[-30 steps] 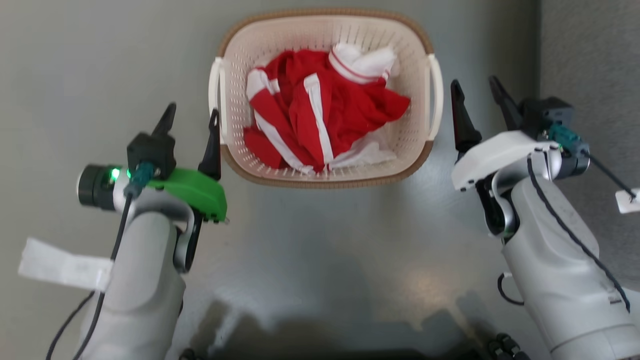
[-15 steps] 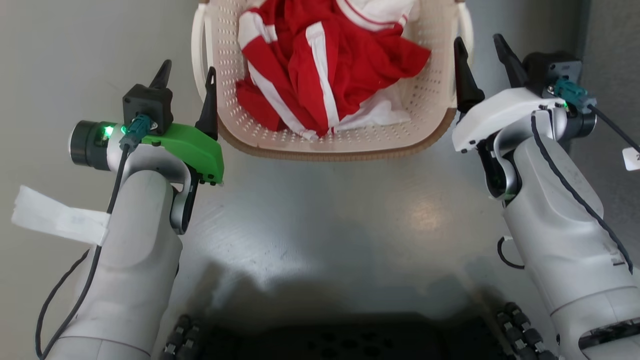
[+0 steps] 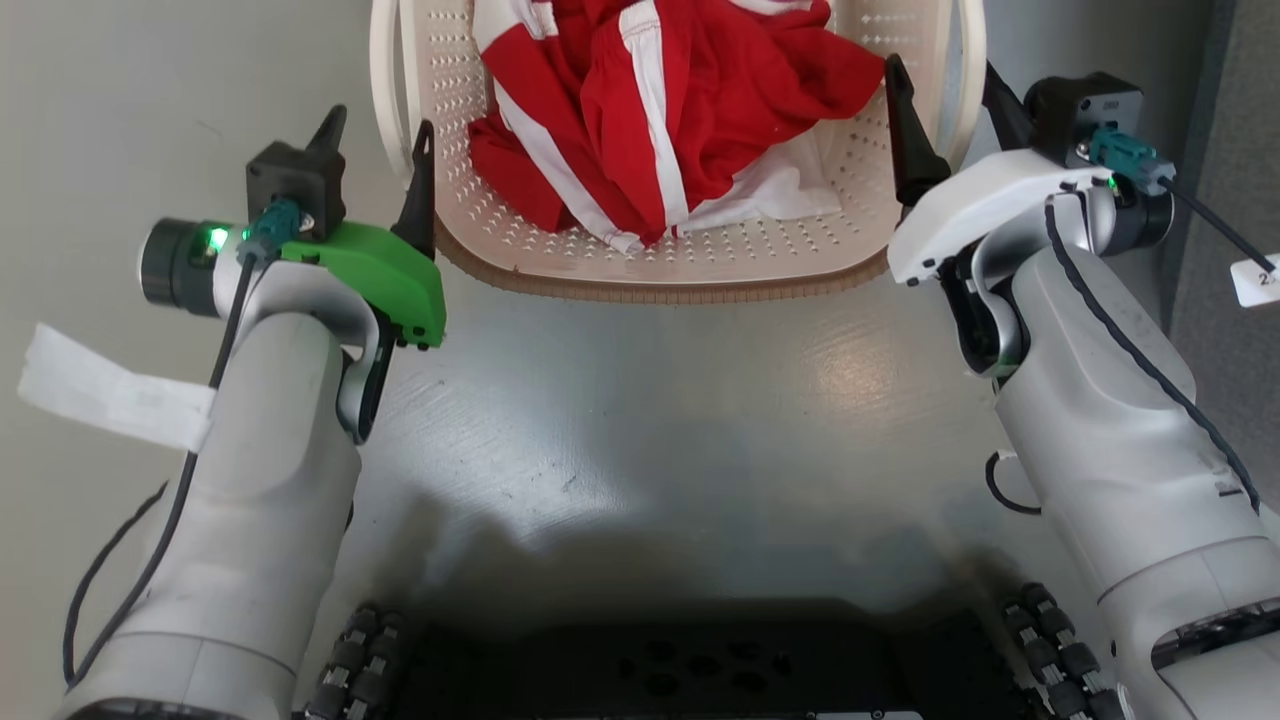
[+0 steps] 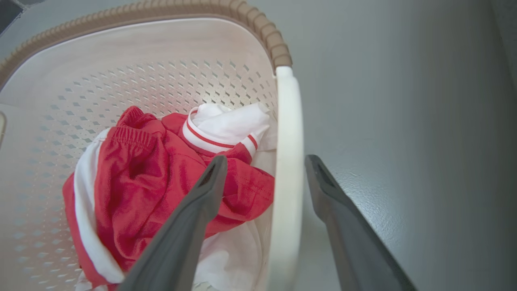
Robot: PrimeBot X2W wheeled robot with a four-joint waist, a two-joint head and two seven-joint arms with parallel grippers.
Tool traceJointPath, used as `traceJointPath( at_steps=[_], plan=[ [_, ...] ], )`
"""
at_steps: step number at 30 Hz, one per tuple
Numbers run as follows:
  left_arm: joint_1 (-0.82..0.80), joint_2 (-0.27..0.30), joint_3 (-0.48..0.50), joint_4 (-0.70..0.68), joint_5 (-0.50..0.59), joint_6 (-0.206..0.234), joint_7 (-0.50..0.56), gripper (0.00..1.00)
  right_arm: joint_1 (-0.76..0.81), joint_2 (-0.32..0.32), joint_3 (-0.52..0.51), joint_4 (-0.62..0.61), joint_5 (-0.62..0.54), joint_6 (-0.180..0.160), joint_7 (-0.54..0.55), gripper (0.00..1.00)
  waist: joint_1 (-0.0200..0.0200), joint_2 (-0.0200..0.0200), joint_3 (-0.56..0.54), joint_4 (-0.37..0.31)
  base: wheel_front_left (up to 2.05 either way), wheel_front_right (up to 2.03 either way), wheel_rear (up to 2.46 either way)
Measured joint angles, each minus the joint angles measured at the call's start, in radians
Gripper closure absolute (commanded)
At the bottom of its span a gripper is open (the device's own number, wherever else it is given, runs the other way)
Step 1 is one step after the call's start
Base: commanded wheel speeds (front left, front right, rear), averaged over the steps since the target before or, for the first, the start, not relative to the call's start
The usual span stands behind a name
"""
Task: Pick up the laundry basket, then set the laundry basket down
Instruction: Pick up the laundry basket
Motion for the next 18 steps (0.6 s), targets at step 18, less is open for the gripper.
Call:
traceJointPath(
  at_steps=[18],
  plan=[
    [-0.097, -0.003, -0.025, 0.105, -0.016, -0.009, -0.011, 0.00, -0.054, -0.002, 0.060, 0.076, 0.046, -0.001, -0.010, 0.00, 0.0000, 0.0000, 0.053, -0.002, 0.00, 0.00, 0.00]
  ],
)
